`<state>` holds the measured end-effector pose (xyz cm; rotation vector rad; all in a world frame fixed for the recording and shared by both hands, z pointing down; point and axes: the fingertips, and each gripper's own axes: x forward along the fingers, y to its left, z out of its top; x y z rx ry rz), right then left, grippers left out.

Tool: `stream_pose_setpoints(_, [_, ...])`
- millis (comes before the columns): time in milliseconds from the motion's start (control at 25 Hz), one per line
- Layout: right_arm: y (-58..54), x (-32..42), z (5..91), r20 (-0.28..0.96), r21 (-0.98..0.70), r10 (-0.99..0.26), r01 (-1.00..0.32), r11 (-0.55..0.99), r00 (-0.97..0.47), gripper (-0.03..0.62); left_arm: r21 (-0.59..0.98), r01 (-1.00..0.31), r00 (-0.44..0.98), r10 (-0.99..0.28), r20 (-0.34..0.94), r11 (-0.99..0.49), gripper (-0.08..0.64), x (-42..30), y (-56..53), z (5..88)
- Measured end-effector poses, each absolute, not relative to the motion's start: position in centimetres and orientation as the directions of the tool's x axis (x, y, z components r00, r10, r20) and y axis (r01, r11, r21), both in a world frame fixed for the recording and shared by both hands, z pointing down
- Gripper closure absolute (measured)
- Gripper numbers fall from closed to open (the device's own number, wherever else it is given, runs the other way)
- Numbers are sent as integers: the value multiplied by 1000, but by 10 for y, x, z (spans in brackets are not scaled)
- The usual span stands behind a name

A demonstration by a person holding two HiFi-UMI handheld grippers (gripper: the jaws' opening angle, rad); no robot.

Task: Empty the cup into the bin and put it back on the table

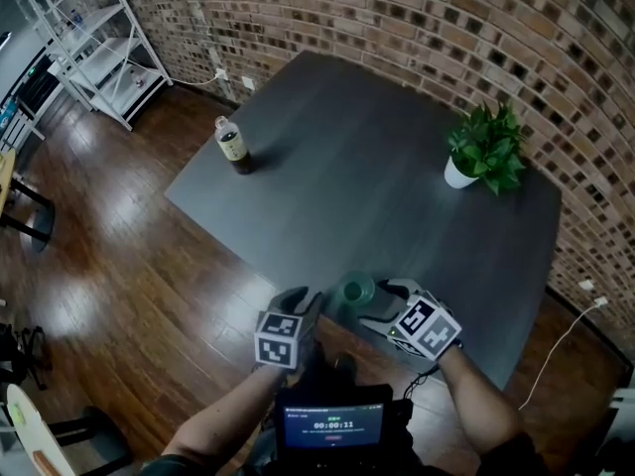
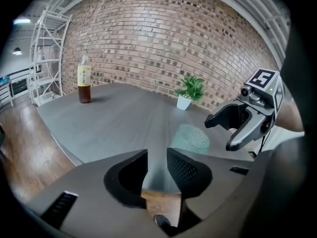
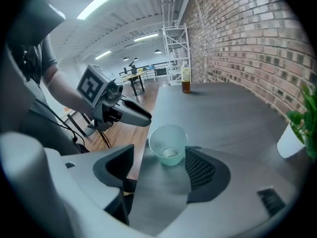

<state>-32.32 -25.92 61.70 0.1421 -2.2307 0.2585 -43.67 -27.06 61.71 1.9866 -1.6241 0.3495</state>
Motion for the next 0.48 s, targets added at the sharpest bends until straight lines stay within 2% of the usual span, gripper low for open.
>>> stream_pose_setpoints(40, [-259,-323,622,785,-137,-12,-193,972,-619,240,243,-963,233,-821,521,-119,440,-436,-271,620])
stream_pose_setpoints(320, [-264,-323,651,797,-124,-40,-228,966,-603,238,232,-969,201,-814,545,-83,440,-438,-261,635])
stream_pose_setpoints(400, [-264,-323,654,801,-120,-47,-237,964,-597,160,228,-969,207,-807,553,-93,440,-437,-258,639])
stream_pose_setpoints(480, [-263,-326,655,794,-109,-64,-244,964,-604,160,226,-969,210,-803,558,-96,440,-437,-257,642])
